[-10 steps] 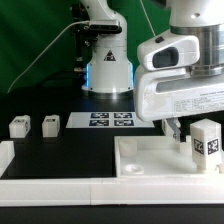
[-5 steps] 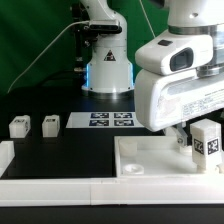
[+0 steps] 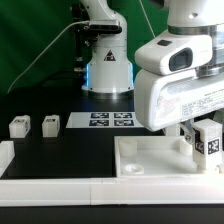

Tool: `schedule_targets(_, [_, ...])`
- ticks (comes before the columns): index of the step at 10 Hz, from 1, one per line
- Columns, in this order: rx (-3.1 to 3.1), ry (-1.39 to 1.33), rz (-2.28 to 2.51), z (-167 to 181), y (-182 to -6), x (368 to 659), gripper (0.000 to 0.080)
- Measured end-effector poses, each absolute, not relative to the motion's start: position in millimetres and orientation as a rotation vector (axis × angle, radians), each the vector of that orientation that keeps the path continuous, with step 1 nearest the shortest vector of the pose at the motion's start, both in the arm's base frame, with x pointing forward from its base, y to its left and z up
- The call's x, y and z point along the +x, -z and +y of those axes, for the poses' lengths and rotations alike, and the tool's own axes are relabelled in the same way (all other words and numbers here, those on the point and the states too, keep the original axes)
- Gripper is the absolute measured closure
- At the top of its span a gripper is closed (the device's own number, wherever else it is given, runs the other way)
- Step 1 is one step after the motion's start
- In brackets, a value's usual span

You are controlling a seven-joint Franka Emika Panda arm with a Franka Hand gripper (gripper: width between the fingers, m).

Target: Assemble one leg

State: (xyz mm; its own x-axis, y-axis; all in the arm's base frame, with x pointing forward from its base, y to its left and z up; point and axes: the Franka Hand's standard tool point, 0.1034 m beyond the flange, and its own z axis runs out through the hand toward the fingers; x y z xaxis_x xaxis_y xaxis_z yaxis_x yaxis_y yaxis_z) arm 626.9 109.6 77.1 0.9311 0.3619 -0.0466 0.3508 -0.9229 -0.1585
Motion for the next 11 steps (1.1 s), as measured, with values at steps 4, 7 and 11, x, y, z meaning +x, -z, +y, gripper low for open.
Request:
schedule_targets(4, [-2.993, -0.134, -0.167, 111.9, -77.1, 627.0, 0.0509])
schedule_targets(7, [-2.984, -0.158, 0.432, 115.1, -77.1, 627.5, 0.0508])
schedule_targets(11, [-2.836, -0.197, 1.091, 118.1, -76.9, 627.1, 0.0508])
